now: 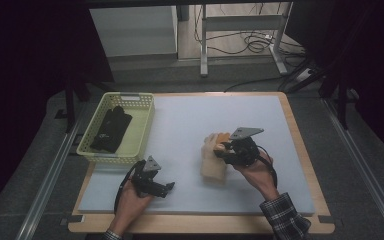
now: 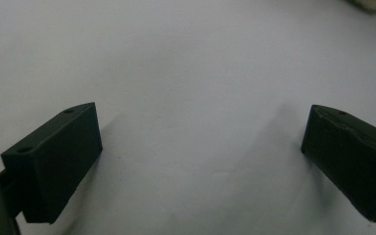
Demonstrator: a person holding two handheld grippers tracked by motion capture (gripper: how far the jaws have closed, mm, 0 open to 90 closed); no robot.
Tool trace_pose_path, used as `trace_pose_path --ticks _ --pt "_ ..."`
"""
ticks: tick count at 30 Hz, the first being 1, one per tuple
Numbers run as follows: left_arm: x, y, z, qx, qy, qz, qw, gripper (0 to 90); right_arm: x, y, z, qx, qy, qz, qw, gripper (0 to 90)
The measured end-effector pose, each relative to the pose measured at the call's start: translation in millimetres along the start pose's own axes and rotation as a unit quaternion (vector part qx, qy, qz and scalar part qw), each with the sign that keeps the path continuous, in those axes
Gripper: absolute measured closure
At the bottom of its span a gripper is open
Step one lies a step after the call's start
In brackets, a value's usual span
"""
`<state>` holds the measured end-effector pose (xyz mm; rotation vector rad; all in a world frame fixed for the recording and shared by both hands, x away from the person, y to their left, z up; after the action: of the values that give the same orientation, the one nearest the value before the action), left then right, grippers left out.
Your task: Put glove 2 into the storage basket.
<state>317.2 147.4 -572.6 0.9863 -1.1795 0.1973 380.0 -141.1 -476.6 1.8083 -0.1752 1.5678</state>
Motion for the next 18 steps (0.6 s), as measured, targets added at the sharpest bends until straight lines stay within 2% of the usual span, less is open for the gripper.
trace_pose_path --ticks 5,6,9,12,17,18 --pt "0.0 0.1 -0.2 -0.001 -0.001 -0.001 1.0000 1.4 -14.5 -13.3 0.4 -0.003 0.014 -0.025 0.9996 57.1" --pt "0.0 0.1 0.0 0.000 0.000 -0.001 1.0000 1.4 -23.7 -17.5 4.3 -0.007 0.012 -0.031 0.9994 54.5" --pt "-0.1 0.1 0.1 -0.001 0.000 -0.001 1.0000 1.4 -36.5 -23.6 9.1 -0.008 -0.002 -0.051 0.9987 47.5" --pt "-0.1 0.1 0.1 -0.001 0.000 -0.001 1.0000 1.4 -43.1 -25.3 11.7 0.000 -0.033 -0.042 0.9986 43.1" --pt "-0.1 0.1 0.1 -0.001 0.000 -0.001 1.0000 1.5 -40.0 -22.3 12.0 -0.007 -0.035 -0.045 0.9983 38.2" --pt "-0.1 0.1 0.1 -0.001 0.000 -0.001 1.0000 1.4 -34.8 -17.8 10.7 -0.012 -0.030 -0.038 0.9987 37.7"
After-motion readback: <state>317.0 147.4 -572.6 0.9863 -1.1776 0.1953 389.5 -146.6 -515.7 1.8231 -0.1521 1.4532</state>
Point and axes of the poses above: each handheld gripper's, and its own axes: y roughly backward along the jaws, x roughly out of its top, z roughly to its right, the point moved 3 cm from there along -y, roughly forward along the jaws, and after that the axes turned 13 degrees about z, right-handed, at the moved point
